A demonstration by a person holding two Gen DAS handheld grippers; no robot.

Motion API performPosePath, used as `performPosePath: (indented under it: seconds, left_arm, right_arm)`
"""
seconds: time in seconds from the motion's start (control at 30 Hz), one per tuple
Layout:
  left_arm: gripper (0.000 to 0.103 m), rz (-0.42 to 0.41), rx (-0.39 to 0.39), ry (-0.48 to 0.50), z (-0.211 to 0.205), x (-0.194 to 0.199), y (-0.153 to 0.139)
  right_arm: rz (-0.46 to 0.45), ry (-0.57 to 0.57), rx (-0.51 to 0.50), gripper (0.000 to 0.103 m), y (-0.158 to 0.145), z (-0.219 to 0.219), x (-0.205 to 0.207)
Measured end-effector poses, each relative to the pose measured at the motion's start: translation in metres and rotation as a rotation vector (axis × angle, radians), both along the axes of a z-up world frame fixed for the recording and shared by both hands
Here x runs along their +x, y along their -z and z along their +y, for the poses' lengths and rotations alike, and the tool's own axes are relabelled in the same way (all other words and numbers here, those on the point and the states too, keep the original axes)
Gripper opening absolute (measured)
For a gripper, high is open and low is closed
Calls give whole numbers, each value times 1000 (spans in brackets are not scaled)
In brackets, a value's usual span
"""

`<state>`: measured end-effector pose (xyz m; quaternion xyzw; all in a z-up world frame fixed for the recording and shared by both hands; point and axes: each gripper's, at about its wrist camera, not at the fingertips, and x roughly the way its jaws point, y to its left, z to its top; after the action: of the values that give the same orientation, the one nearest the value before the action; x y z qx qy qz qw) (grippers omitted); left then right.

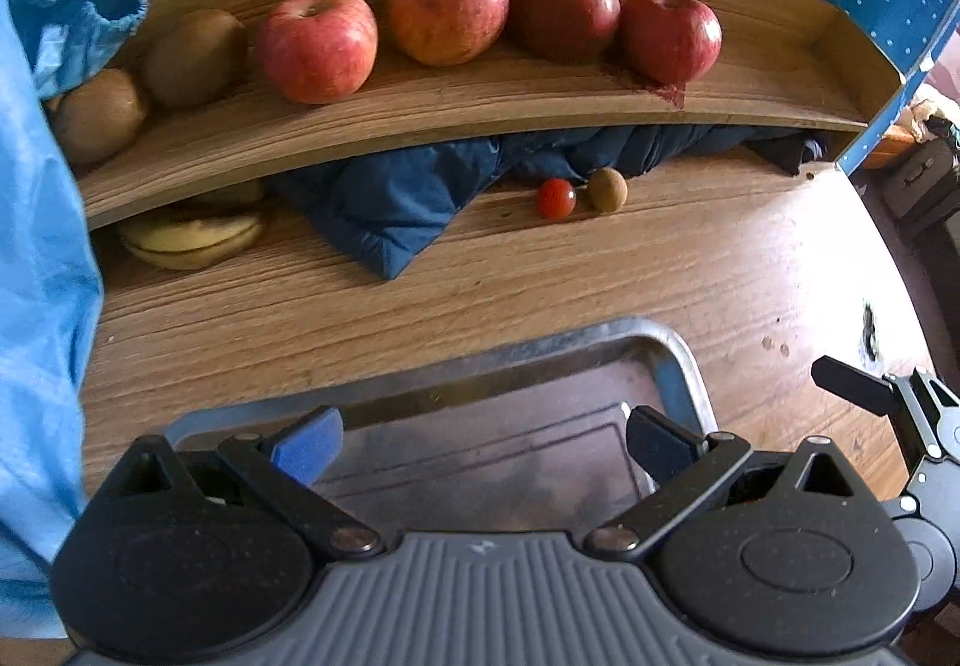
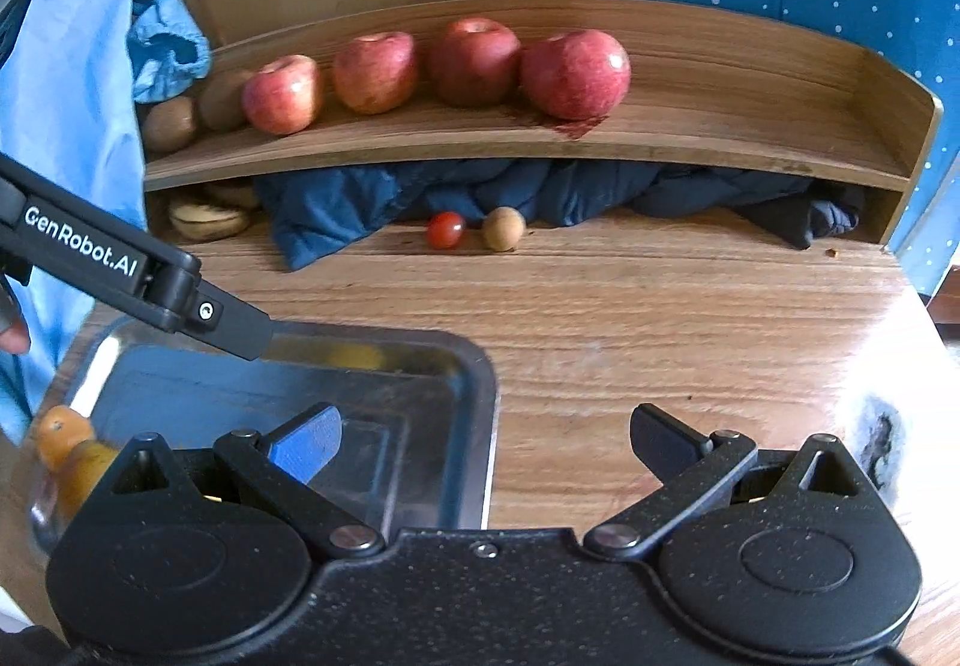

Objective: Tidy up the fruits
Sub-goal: 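Withdraw both open grippers from the tray toward the last loose fruit, then close right gripper on small brown kiwi while left gripper closes on red cherry tomato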

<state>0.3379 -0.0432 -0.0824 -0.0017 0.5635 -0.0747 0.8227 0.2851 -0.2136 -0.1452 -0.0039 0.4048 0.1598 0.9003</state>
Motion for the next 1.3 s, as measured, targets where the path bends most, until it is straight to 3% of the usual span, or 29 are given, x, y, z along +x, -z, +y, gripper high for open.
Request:
performPosePath:
  seconds: [0.33,0.57,0.87,1.3]
  left_arm:
    - [102,-12,-40,-39,-5,27,13]
    - [102,-50,-24,-21,-14,39,20]
    - [102,-47,-67,-19,-28,60,37]
    - [102,-71,-93,-7,-41,84,52]
  right_arm:
    - [9,26,-33,102,5,-3,22]
    - [3,28,-73,102,8,-2,38]
    - [-62,-14,-191,102,15,2,56]
    - [-127,-51,-265,102,18,10,80]
